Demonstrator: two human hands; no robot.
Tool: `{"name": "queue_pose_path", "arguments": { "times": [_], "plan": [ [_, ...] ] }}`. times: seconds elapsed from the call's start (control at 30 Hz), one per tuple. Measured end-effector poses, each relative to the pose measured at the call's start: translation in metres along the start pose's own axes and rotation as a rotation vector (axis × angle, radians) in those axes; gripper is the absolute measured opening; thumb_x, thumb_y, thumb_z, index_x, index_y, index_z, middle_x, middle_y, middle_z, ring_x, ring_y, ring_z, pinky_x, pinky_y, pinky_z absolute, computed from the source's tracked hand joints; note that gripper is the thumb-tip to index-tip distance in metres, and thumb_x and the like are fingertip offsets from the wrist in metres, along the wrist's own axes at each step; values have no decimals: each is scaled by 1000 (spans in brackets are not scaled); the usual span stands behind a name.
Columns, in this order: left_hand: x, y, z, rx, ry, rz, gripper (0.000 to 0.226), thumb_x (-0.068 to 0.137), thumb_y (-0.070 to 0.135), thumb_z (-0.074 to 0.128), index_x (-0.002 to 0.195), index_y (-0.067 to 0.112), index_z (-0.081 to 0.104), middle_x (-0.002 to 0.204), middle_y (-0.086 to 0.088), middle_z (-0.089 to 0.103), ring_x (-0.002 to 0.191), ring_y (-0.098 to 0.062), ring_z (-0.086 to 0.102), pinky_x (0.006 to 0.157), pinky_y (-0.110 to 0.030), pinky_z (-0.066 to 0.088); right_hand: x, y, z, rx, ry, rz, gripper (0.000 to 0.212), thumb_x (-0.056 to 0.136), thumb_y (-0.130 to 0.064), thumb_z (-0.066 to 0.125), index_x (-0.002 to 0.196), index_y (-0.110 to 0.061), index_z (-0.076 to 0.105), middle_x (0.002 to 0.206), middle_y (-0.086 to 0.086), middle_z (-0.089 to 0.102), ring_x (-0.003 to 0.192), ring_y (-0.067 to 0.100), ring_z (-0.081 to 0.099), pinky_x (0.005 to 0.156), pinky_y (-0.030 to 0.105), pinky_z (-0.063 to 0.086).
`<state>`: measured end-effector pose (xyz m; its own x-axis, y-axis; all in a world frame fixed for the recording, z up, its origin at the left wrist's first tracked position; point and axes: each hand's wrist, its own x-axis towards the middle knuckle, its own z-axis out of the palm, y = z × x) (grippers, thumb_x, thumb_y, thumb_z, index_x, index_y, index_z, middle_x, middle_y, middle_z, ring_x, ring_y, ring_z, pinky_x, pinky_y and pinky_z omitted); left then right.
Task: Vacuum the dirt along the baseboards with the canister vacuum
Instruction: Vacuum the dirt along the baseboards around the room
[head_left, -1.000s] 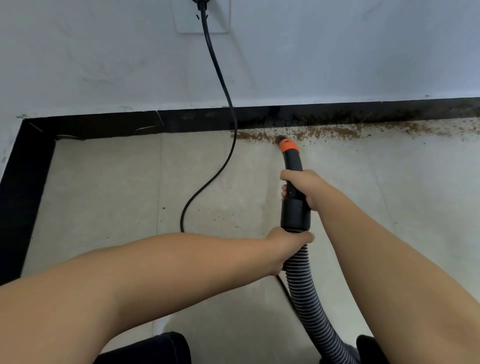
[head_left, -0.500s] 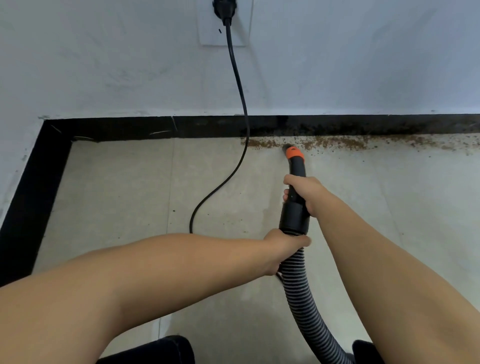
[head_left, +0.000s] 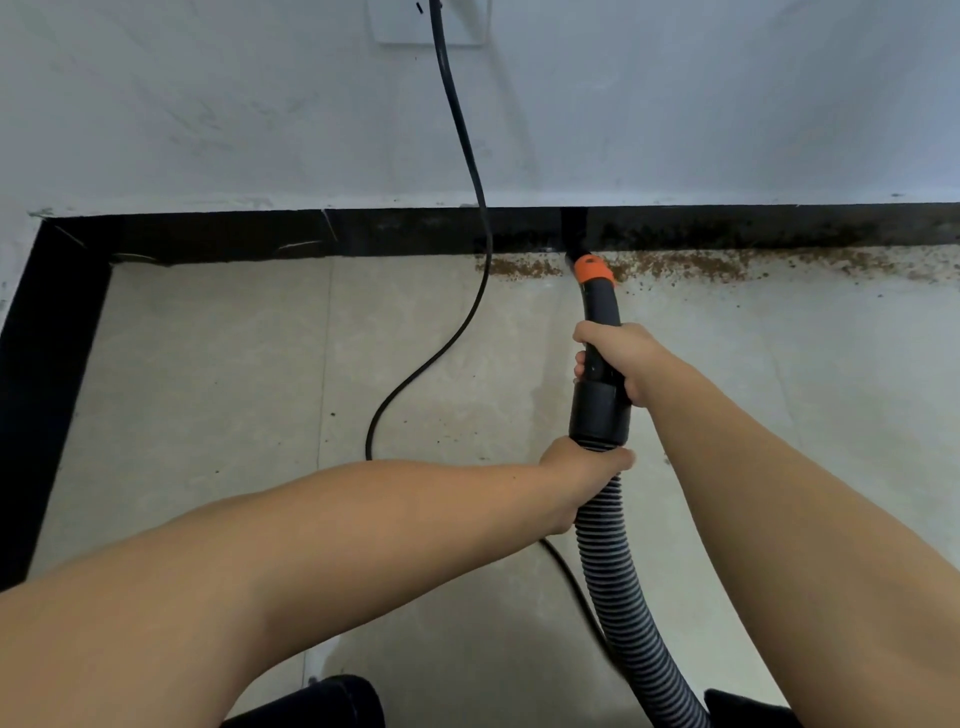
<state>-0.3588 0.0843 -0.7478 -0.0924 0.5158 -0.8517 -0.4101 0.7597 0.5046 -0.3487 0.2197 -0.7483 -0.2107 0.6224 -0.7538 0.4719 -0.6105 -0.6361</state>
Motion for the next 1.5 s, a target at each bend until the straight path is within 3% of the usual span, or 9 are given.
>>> {"name": "queue_pose_path", "arguments": {
  "times": [0.27,0.4,0.53,0.73,1.13,1.5],
  "plan": [
    [-2,-1,-3,-52,4,0,28,85,20,66,110,12,57,98,-7,60,91,-24,59,87,-38,52,-4,-6,10,-57,-58,-9,15,84,-10,62,93,-4,51,64,8,56,40,16,55,47,24,53],
    [-7,3,-1,-5,-47,11,32,85,23,67,113,11,56,99,-6,60,91,-23,59,84,-36,52,-8,-5,-3,-10,-2,17,13,84,-10,62,89,-5,52,64,8,57,40,16,55,48,24,53],
    [-15,0,11,-21,-92,18,28,85,24,68,107,13,56,96,-5,59,89,-23,59,85,-36,52,-13,-5,-17,-40,-33,61,12,83,-12,63,85,-7,52,60,7,58,42,17,56,54,28,54],
    [-16,-5,-4,-116,-6,9,23,84,22,67,103,13,57,92,-6,58,85,-24,59,86,-38,53,-17,-14,19,-137,-159,39,13,83,-11,62,81,-8,50,56,5,57,43,17,55,56,29,53],
    [-13,1,-13,-121,-8,2,24,86,20,65,107,13,57,95,-6,59,87,-23,58,85,-36,52,-8,-14,23,-111,-85,17,13,84,-11,63,86,-7,51,62,7,57,44,17,55,55,29,53],
    [-11,-4,-23,-196,36,-27,19,87,22,65,100,13,54,94,-6,56,87,-24,57,90,-39,51,-9,-18,53,-201,-201,-28,12,83,-10,62,85,-7,50,55,6,57,43,17,55,51,28,53]
  ]
}}
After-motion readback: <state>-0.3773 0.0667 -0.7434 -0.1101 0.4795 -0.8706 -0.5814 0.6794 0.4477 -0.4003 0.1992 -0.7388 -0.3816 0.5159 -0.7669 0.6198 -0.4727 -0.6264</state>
